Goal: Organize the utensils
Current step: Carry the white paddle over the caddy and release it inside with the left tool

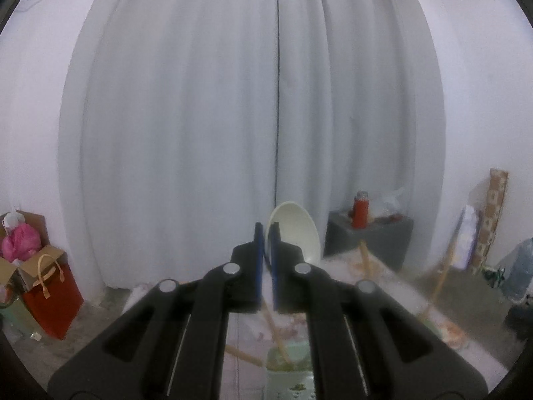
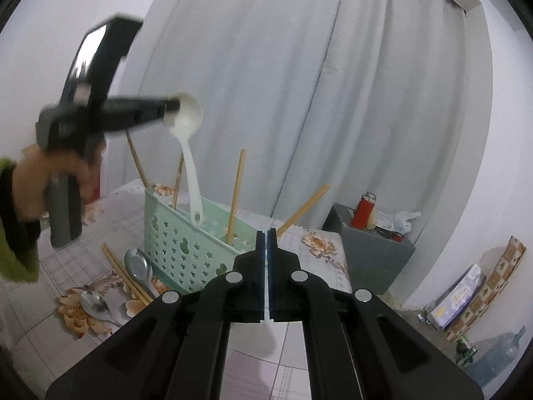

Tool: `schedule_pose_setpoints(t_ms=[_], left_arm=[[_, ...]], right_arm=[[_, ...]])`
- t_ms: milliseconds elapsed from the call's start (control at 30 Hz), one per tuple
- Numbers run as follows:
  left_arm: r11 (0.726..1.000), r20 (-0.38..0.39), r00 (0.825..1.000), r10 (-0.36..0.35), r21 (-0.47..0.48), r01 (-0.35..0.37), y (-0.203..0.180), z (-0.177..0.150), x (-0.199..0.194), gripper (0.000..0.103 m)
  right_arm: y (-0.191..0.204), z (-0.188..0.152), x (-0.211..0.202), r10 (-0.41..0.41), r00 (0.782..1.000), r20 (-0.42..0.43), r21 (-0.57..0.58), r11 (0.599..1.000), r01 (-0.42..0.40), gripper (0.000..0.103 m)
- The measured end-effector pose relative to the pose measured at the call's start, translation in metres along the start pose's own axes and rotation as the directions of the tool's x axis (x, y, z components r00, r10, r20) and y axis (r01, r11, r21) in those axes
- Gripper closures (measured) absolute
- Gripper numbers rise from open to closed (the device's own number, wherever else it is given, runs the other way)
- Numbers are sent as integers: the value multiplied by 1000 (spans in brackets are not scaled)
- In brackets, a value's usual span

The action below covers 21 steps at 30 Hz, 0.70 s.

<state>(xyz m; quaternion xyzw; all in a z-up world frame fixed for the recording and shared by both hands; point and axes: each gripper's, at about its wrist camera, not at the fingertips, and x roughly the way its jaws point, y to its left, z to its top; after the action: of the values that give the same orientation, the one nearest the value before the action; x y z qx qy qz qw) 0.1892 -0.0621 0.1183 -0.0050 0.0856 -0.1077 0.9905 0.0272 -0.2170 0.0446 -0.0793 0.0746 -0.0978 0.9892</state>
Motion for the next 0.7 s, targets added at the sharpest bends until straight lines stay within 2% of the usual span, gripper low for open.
schedule_pose_setpoints(t_ms=[267,500,600,700], left_arm=[[999,-30,999,18,34,-17,-1,-21,3,101],[997,93,993,74,-22,-72,5,2,-6,101],[994,129,986,109,-1,-109,3,11,0,101],[989,130,984,124,70,-134,-10,4,11,101]], right_arm=[[-6,-2,0,10,1000,-11,35,999,-9,102],[-12,-6,1,35,999,-34,77,996,-32,102],[-12,-6,0,34,999,-35,80,996,-32,102],[-12,-6,0,34,999,-37,79,996,-31,102]])
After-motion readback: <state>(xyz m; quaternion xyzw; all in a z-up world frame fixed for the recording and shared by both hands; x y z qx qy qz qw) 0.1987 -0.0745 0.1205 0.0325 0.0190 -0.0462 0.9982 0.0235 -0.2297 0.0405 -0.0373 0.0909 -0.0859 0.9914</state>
